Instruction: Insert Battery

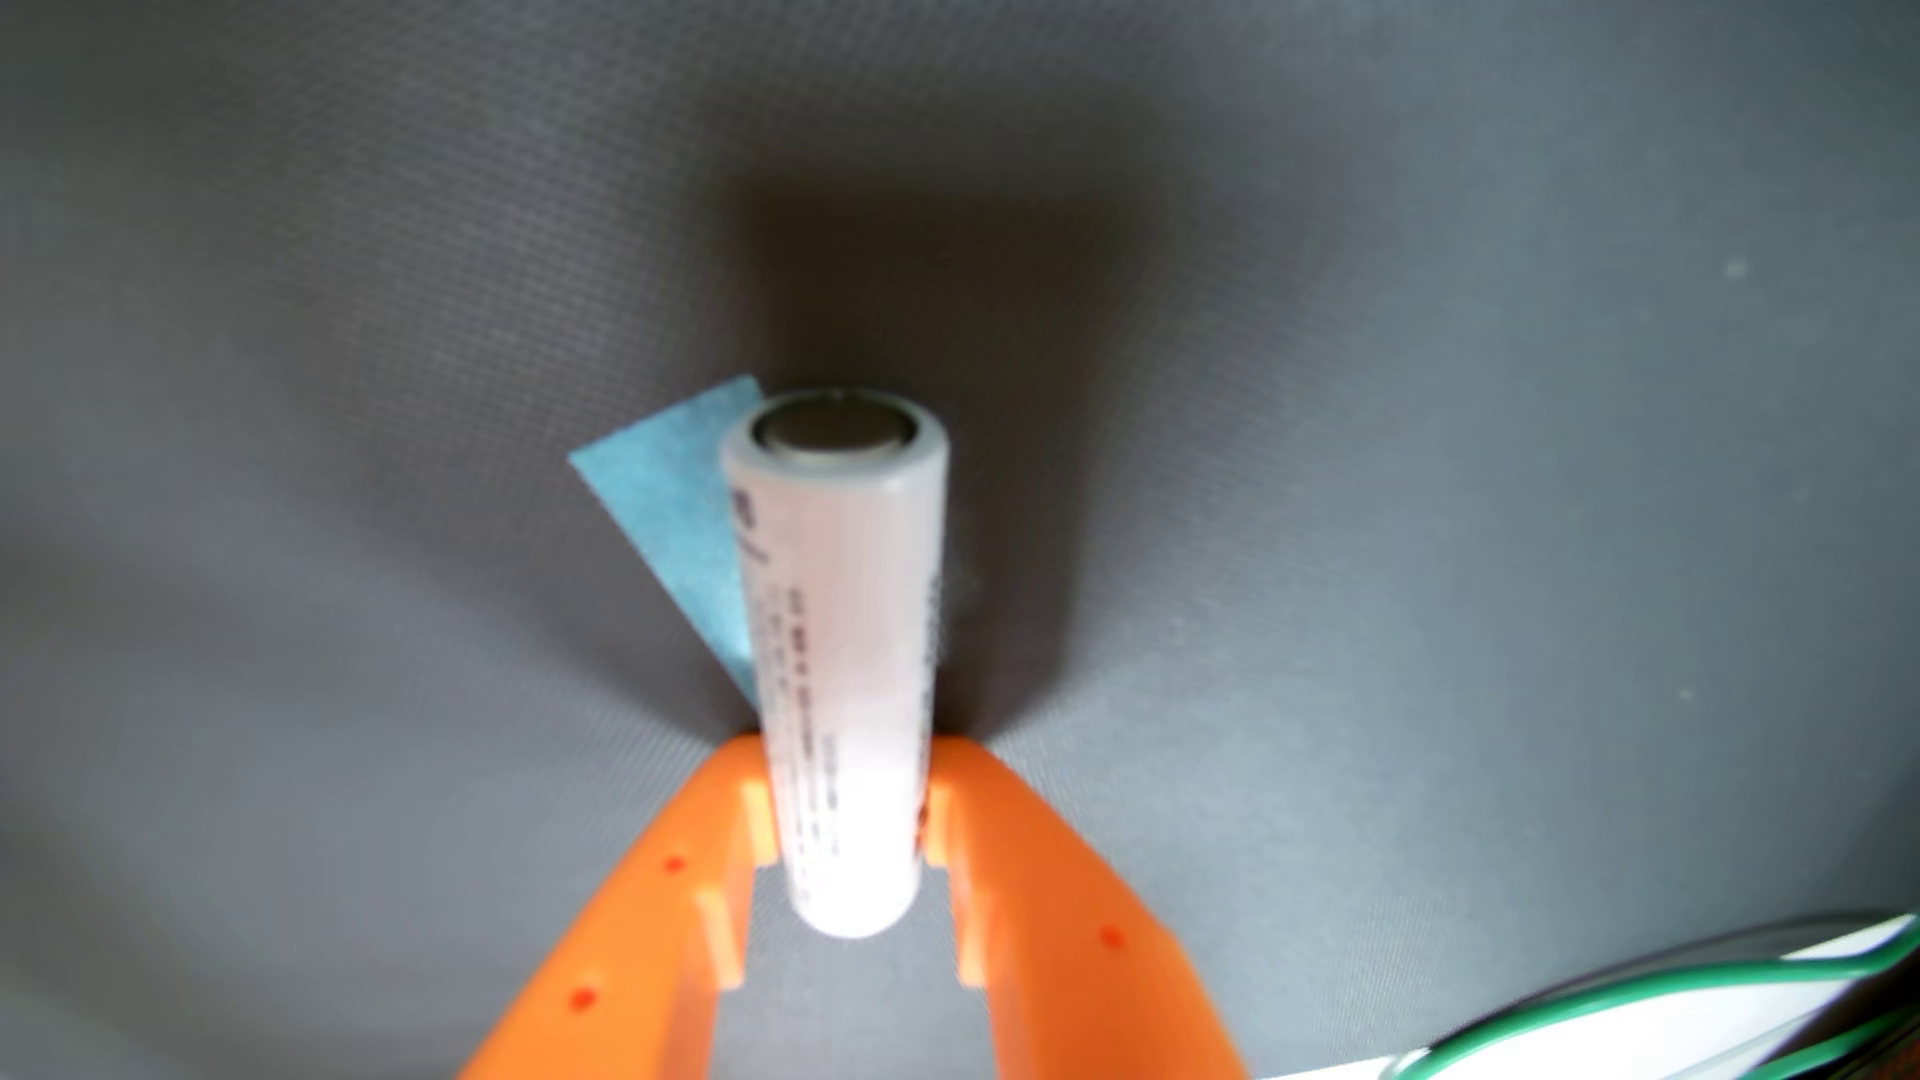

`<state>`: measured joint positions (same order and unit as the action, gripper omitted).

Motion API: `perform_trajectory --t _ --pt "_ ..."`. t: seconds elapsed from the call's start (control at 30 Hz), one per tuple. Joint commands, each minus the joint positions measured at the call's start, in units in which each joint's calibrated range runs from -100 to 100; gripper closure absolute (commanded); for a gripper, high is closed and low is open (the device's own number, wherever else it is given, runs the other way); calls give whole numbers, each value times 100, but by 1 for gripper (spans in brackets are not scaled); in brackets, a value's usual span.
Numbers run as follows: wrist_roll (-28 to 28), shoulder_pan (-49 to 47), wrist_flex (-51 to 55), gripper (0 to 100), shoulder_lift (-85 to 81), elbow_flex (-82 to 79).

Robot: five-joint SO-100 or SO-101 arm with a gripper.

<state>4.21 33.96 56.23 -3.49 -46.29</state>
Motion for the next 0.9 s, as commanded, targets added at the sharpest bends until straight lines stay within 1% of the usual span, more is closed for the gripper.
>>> perform_trajectory --t 0.0,0.3,0.5,0.6,0.87 --pt "27 -161 -1 98 -47 95" --pt "32 -716 134 98 -63 672" --pt "-10 -1200 854 98 -63 1365" --pt "-51 -1602 922 98 -63 1482" --pt "-545 -3007 973 98 -305 1500"
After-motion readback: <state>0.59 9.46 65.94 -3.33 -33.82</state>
